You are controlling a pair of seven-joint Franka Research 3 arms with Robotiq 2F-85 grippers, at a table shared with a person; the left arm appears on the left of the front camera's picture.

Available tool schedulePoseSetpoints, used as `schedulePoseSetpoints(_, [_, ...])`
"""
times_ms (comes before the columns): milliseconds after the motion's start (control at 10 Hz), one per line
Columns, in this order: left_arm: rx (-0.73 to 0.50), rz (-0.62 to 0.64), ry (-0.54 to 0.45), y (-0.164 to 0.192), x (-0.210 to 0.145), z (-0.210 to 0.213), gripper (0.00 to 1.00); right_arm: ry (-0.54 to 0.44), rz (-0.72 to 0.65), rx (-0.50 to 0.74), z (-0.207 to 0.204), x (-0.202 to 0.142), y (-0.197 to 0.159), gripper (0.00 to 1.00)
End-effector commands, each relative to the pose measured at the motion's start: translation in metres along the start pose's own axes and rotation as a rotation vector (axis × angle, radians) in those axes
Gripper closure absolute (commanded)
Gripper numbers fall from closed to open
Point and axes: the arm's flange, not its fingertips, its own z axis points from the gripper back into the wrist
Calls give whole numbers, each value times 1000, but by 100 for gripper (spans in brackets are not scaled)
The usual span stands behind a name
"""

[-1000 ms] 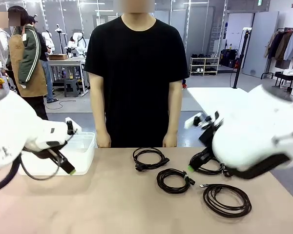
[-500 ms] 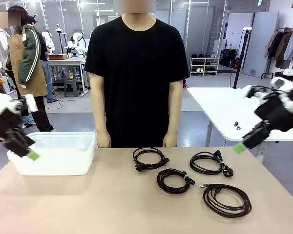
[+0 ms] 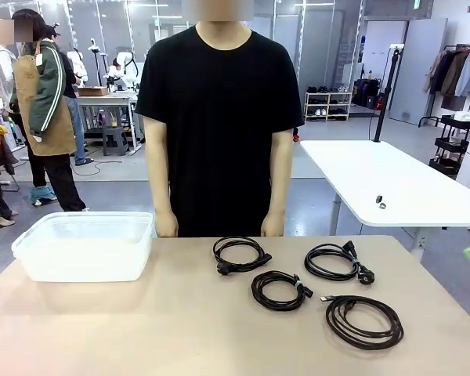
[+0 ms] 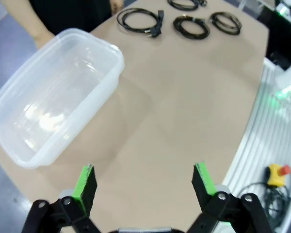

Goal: Organize and store the cables.
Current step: Place the Power Cable into the Organizing box.

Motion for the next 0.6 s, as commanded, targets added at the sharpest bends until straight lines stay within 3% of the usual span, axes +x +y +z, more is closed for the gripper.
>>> schedulePoseSetpoints(0, [22,29,-27,-2,0,-11,0,-20,-44,-16,-15,-49,36,0])
schedulePoseSetpoints(300, [80,46,-36,-3,-6,-6,0,-53,-116,-72,-3,-80,40,0])
schedulePoseSetpoints(500, [78,48,-36,-5,-10,-8,0,-54,-136,-78,-10,-83,42,0])
